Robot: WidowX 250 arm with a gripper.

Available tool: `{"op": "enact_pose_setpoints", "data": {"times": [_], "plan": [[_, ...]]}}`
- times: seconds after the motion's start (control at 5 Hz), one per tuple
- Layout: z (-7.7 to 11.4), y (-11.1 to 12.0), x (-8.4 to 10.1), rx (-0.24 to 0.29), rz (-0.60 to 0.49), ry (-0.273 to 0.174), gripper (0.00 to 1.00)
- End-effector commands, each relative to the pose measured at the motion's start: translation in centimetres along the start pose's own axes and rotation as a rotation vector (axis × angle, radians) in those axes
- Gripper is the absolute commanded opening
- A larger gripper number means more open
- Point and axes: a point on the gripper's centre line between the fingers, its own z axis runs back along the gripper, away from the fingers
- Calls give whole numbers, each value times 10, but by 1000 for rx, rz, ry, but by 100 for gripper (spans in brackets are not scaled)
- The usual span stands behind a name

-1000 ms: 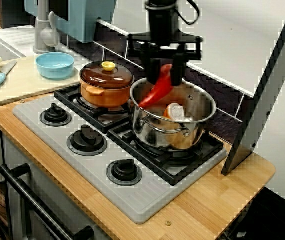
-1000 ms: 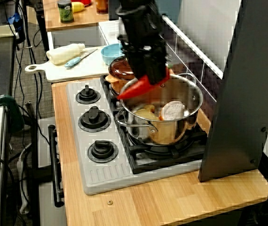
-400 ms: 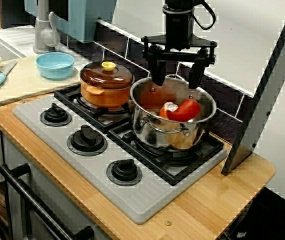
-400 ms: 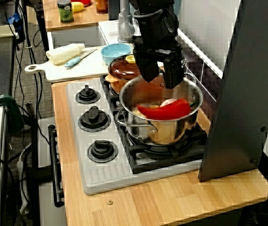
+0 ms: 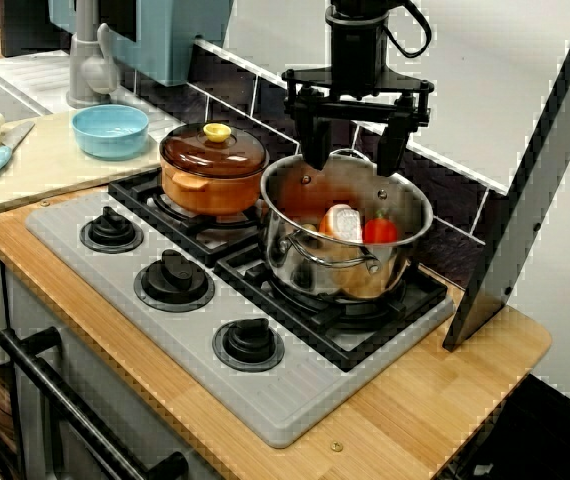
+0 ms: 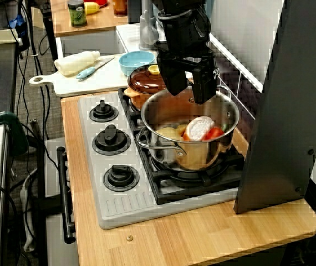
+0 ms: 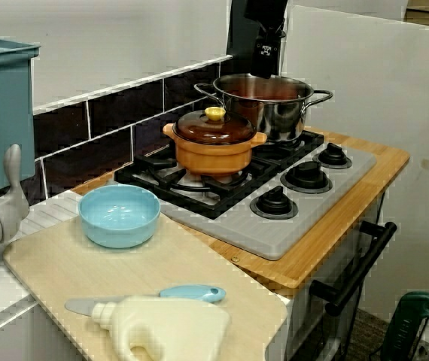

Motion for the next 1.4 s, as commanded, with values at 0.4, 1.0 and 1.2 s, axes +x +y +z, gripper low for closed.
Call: {"op": "enact_pose_setpoints", "data": {"times": [0.4,1.0,1.2], "plan": [[27,6,-4,-14,-37,-27,100],[27,6,-4,-14,-37,-27,100],[33,11,-5,-11,-93,6,100]]}}
